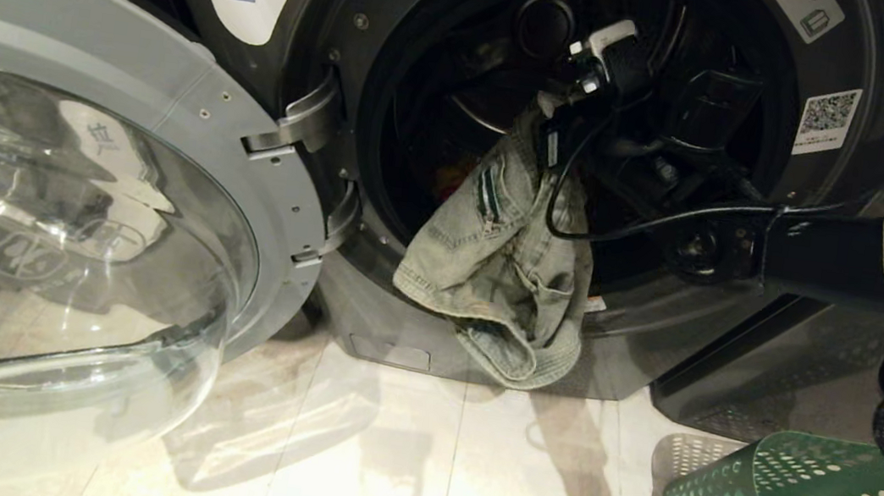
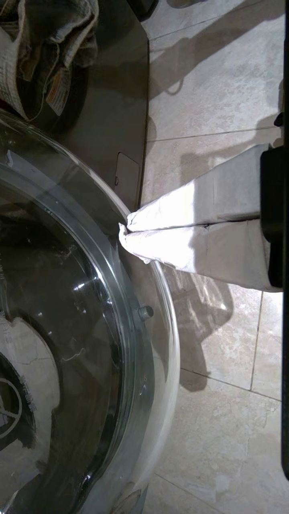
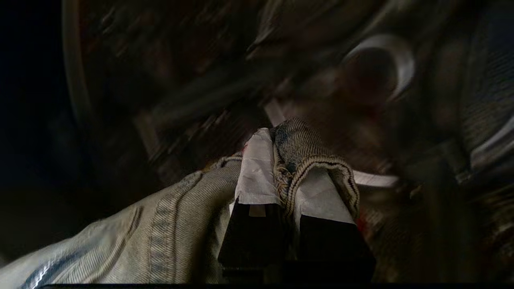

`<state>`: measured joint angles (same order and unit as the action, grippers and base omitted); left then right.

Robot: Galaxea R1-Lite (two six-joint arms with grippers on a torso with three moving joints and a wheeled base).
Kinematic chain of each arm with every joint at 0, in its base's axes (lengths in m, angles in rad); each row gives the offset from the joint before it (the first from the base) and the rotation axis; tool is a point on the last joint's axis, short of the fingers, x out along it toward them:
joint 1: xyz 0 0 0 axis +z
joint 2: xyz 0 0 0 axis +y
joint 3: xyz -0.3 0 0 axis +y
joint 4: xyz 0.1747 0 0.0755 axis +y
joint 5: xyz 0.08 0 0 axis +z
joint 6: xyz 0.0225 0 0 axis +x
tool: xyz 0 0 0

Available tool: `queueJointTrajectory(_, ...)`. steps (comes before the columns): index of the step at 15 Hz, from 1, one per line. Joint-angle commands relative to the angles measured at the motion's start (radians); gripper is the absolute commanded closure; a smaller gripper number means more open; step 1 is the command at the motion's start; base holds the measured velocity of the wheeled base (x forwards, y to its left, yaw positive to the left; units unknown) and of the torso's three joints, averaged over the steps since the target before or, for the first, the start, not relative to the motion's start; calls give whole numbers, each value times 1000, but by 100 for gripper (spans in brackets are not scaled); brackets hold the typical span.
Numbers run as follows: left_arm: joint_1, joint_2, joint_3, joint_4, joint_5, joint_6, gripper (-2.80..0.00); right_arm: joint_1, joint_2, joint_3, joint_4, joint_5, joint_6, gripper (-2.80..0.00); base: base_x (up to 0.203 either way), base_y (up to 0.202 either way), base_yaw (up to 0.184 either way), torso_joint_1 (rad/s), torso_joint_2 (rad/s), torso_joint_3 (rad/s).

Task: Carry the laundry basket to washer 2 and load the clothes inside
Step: Place the clothes into the washing machine

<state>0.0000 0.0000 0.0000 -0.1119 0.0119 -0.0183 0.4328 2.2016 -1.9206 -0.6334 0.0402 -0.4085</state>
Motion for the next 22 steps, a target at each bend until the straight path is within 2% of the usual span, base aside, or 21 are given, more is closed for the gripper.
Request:
queueJointTrajectory(1,0,0,40,-2,0,-2,0,-8,117,-50,-115,-14,-9,0,0,0,0,0,0,0)
queueJointTrajectory(4,0,0,40,0,0,-2,0,-23,127,-48,-332,-15,-22,0,0,0,0,0,0,0)
queueJointTrajectory(7,0,0,40,-1,0,0,0,-31,132,-48,-385,-10,-22,0,0,0,0,0,0,0)
queueJointTrajectory(9,0,0,40,-2,0,-1,0,-32,139,-45,-335,-13,-27,0,0,0,0,0,0,0)
queueJointTrajectory(15,0,0,40,-2,0,0,0,-64,125,-50,-1,-11,-27,0,0,0,0,0,0,0)
queueJointTrajectory(16,0,0,40,-1,0,-1,0,-65,122,-51,15,-13,-27,0,0,0,0,0,0,0)
queueJointTrajectory(17,0,0,40,-2,0,-1,0,-65,124,-49,10,-13,-27,-280,0,0,0,0,0,0)
queueJointTrajectory(22,0,0,40,0,0,-2,0,-65,119,-49,37,-17,-16,-280,0,0,0,0,0,0)
